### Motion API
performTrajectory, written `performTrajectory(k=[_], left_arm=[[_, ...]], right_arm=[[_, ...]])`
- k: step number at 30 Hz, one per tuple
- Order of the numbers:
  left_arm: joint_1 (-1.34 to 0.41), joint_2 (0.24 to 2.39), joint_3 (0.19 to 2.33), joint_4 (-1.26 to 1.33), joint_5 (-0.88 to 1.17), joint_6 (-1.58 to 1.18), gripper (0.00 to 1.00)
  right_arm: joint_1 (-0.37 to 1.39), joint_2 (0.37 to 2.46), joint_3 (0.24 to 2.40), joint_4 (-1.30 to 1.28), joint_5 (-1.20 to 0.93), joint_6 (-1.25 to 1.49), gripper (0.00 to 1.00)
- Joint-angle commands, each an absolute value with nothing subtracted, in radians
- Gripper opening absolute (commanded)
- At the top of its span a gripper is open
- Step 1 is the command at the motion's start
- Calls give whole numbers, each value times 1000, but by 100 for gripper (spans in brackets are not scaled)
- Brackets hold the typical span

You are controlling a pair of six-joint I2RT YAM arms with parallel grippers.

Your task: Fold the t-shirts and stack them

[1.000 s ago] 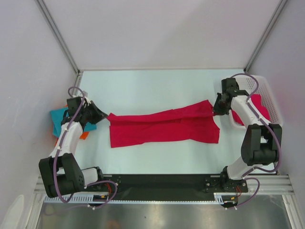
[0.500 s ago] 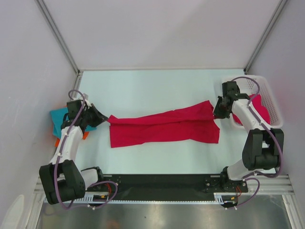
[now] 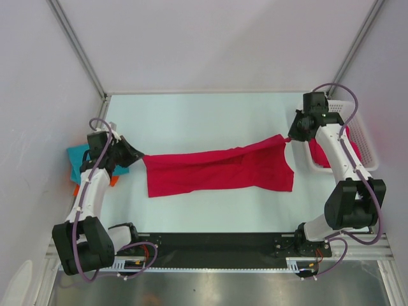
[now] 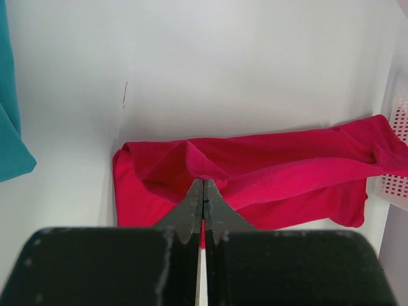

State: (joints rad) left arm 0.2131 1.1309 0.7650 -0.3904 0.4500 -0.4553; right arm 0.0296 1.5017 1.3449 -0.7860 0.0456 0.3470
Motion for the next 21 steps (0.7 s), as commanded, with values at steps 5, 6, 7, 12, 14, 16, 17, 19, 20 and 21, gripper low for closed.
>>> performTrajectory(k=[5,6,7,12,14,16,17,19,20,21], left_arm=[[229,1100,807,-362,485,-469,0],[229,1094,802,-365,483,-466,0],[230,1092,798,-367,485,-462,0],[230,1068,759,-391,494,-440,0],[230,1052,747,-411,491,-426,0],[230,1039,738,-420,489,-417,0],[230,1034,726,-425,491,-416,0],[230,1032,713,-425,509,-419,0],[232,1032,700,-425,515,-419,0],[230,1031,692,-425,520,-419,0]], right_arm=[[44,1480,1367,-834,83,341,0],[46,1465,1352,-828,84,341,0],[45,1457,1330,-825,86,341,0],[46,1417,1206,-804,95,345,0],[44,1407,1177,-799,97,348,0],[46,1396,1151,-795,95,354,0],[48,1396,1144,-796,100,354,0],[48,1393,1126,-798,104,359,0],[46,1391,1120,-795,107,362,0],[48,1391,1111,-792,104,364,0]])
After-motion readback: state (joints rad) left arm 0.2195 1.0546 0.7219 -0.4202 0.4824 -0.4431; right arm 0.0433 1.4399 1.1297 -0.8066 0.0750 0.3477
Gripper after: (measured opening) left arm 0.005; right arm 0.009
